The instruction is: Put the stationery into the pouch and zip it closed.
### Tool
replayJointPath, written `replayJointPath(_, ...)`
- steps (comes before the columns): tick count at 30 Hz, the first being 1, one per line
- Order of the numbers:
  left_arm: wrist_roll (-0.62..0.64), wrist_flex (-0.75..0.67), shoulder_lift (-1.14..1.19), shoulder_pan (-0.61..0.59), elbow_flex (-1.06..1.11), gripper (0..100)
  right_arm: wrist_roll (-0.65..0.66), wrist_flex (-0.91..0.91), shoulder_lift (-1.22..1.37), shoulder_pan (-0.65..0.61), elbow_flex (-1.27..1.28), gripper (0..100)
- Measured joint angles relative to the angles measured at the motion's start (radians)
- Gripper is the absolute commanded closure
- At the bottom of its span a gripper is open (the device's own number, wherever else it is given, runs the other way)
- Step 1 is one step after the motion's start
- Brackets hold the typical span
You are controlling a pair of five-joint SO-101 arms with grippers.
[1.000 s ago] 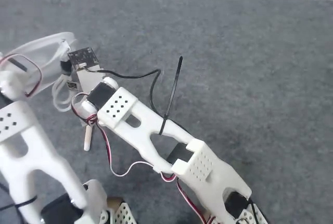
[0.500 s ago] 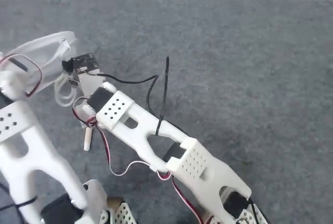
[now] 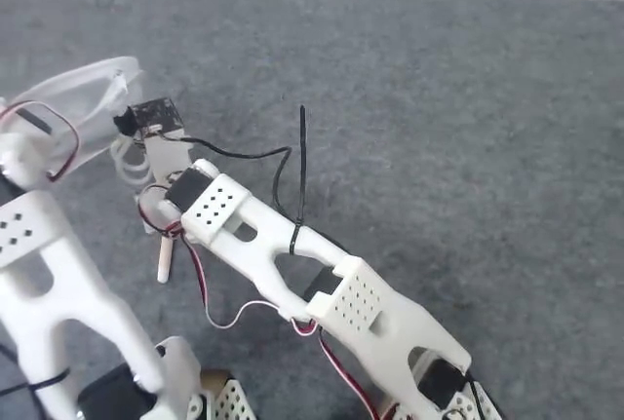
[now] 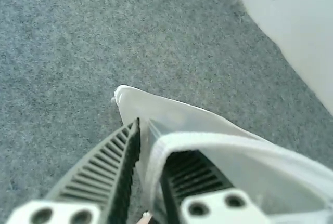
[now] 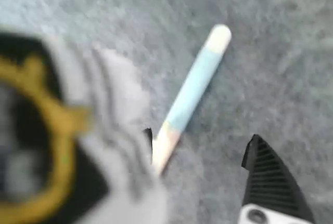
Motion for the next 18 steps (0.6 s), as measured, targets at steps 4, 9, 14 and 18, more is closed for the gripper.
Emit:
replayJointPath(4, 0.000, 0.000, 0.000, 0.000, 0.000, 99, 0.000, -0.068, 0.077, 0.000, -0.003, 77.5)
replayJointPath(9, 0.000, 0.000, 0.000, 0.000, 0.000, 99, -0.002, -0.095, 0.117, 0.014, -0.034, 77.6)
replayJointPath(14, 0.000, 0.000, 0.000, 0.000, 0.000, 99, 0.000, -0.069, 0.120, 0.020, -0.044, 94.1)
replayJointPath(18, 0.000, 0.000, 0.000, 0.000, 0.000, 99, 0.000, -0.054, 0.121, 0.043, -0.046, 97.5)
